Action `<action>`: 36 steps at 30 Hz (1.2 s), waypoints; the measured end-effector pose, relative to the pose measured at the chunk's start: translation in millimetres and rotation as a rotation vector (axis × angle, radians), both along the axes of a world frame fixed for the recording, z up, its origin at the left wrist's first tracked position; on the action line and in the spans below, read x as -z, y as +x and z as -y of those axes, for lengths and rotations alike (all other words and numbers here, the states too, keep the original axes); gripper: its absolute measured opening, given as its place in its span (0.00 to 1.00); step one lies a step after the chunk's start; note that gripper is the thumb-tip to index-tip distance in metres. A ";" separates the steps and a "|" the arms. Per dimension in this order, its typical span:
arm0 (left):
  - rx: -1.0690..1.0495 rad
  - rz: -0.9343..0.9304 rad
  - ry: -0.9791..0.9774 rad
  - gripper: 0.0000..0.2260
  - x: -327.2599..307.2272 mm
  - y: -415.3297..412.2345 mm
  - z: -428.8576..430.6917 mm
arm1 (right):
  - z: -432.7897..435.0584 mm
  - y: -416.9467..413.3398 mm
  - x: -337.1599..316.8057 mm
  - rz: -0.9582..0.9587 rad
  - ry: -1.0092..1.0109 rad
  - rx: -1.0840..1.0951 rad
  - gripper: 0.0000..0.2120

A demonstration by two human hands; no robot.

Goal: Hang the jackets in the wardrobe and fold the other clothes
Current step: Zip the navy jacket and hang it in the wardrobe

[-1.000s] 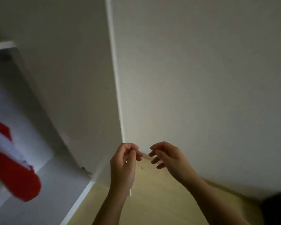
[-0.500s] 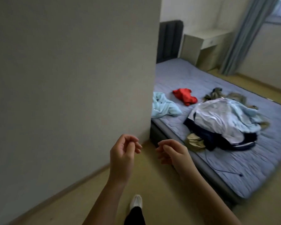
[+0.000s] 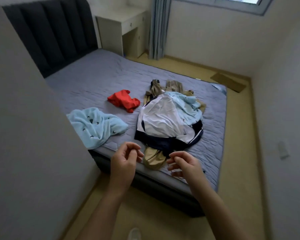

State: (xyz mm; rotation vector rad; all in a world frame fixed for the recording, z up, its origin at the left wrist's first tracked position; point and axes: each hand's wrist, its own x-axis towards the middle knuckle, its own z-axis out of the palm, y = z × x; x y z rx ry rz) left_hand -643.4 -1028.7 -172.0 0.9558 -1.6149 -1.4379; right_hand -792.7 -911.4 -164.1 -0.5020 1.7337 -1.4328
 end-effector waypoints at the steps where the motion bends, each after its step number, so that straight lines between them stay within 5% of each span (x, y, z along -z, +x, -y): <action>1: 0.040 0.011 0.012 0.13 2.5 -13.6 9.3 | 4.0 -10.6 3.3 0.007 0.009 0.030 0.11; 14: 0.105 0.187 0.125 0.13 75.5 -153.4 85.1 | 68.9 -146.5 94.9 0.176 0.152 0.113 0.12; 23: 0.219 0.582 0.207 0.13 225.6 -267.7 150.3 | 154.1 -246.2 251.2 0.246 0.448 0.092 0.14; 31: 0.558 1.159 -0.255 0.05 388.5 -327.2 232.9 | 193.3 -310.2 407.1 -0.087 0.762 -0.140 0.11; 36: 0.727 1.242 -0.676 0.15 463.5 -342.4 269.9 | 217.4 -320.1 474.8 -0.530 0.864 -0.331 0.15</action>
